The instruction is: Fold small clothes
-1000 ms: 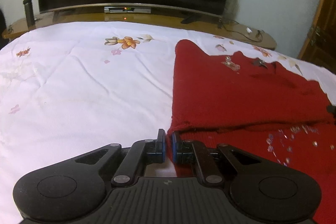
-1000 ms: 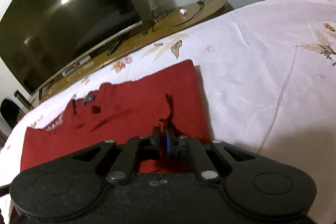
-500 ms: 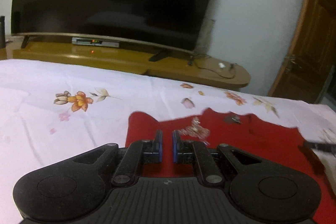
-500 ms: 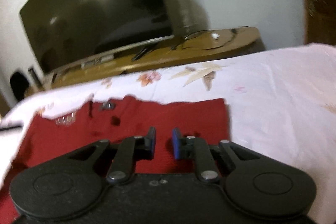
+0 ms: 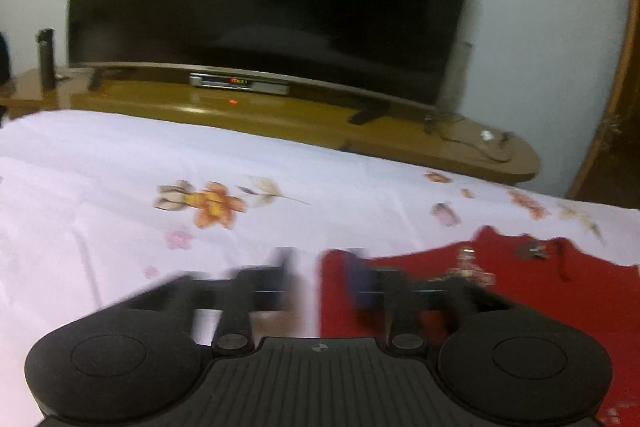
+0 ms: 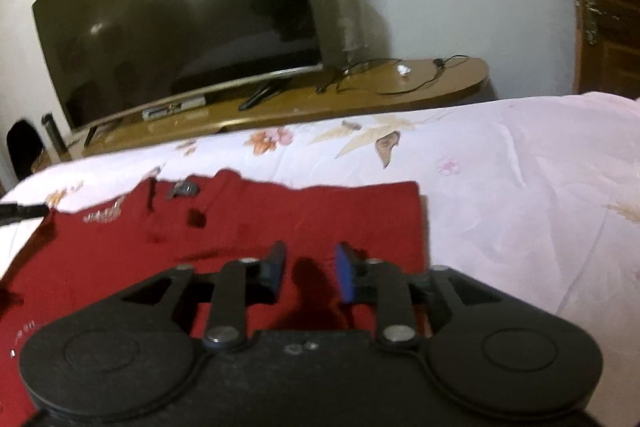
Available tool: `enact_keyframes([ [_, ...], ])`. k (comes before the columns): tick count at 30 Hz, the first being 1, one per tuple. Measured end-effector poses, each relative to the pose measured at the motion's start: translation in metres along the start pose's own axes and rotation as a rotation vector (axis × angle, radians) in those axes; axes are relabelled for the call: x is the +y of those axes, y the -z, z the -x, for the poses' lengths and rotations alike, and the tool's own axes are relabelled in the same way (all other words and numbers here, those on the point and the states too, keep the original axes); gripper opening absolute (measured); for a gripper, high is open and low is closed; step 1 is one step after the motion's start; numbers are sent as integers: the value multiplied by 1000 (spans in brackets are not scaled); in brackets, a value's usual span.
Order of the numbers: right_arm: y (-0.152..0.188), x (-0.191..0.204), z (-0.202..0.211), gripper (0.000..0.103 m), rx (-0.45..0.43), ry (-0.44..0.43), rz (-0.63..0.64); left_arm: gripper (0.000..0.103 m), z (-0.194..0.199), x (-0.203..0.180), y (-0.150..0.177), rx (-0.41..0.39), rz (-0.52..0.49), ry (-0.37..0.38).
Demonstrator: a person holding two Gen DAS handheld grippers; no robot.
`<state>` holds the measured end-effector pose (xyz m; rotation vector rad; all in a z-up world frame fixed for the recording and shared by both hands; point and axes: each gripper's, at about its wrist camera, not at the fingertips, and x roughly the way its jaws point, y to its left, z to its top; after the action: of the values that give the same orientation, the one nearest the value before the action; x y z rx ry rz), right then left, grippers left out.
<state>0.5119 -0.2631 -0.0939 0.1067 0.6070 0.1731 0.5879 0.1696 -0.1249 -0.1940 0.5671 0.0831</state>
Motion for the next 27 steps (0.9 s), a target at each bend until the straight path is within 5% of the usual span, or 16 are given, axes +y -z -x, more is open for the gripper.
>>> enact_keyframes([
  [3, -1, -4, -3, 41, -2, 28, -22, 60, -12, 8, 0, 62, 17, 45],
  [5, 0, -8, -9, 41, 29, 20, -54, 35, -22, 12, 4, 117, 44, 106],
  [6, 2, -9, -11, 37, 39, 14, -66, 12, -26, 14, 6, 136, 64, 134],
  [7, 3, -8, -11, 27, 42, 15, -58, 10, -26, 18, 7, 128, 109, 166],
  [10, 3, -9, -8, 5, 23, 20, -51, 9, -15, 27, 8, 50, 197, 184],
  [13, 3, -6, 3, 5, -25, -4, -28, 12, -26, 28, 17, 99, 183, 131],
  [16, 11, -6, -11, 5, 44, 23, 0, 19, -27, 31, 13, 102, 210, 118],
  [21, 10, -5, -10, 4, 45, 30, 7, 25, -4, 46, 11, -2, 279, -21],
  [27, 6, 0, 5, 19, -36, 31, -8, 27, 11, -4, -1, -26, 22, 171],
])
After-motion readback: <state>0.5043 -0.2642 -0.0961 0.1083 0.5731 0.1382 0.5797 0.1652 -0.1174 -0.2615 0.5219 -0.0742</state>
